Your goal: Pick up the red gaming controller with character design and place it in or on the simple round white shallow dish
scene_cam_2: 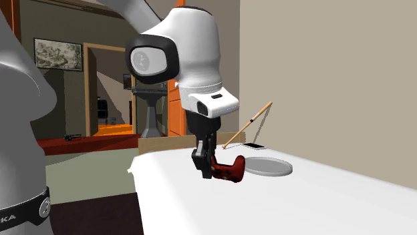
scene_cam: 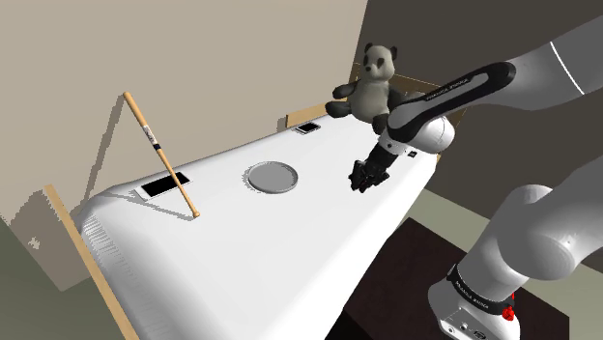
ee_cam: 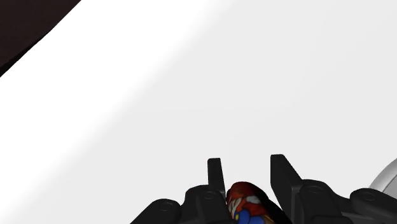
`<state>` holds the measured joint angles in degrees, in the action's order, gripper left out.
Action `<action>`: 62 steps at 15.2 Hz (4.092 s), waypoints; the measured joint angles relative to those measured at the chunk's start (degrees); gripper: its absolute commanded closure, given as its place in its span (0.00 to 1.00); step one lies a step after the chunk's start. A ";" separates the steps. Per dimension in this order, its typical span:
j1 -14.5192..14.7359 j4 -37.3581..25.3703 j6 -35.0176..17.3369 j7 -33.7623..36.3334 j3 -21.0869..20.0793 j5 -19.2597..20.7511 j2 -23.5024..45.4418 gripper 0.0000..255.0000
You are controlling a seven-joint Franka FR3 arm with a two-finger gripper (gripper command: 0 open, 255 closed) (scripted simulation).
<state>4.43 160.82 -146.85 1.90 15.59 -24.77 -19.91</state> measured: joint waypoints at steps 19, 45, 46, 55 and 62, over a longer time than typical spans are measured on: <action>5.27 -24.21 4.93 11.80 -6.82 -1.84 16.92 1.00; 6.74 -45.55 0.50 13.38 -11.35 -6.51 41.84 1.00; 6.68 -45.59 0.38 13.23 -11.39 -6.62 42.03 1.00; 6.63 -45.61 0.18 13.08 -11.46 -6.76 42.22 0.00; 6.61 -44.53 4.38 14.89 -9.88 -4.18 36.88 0.00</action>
<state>11.03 116.29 -142.47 16.79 5.70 -28.95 16.97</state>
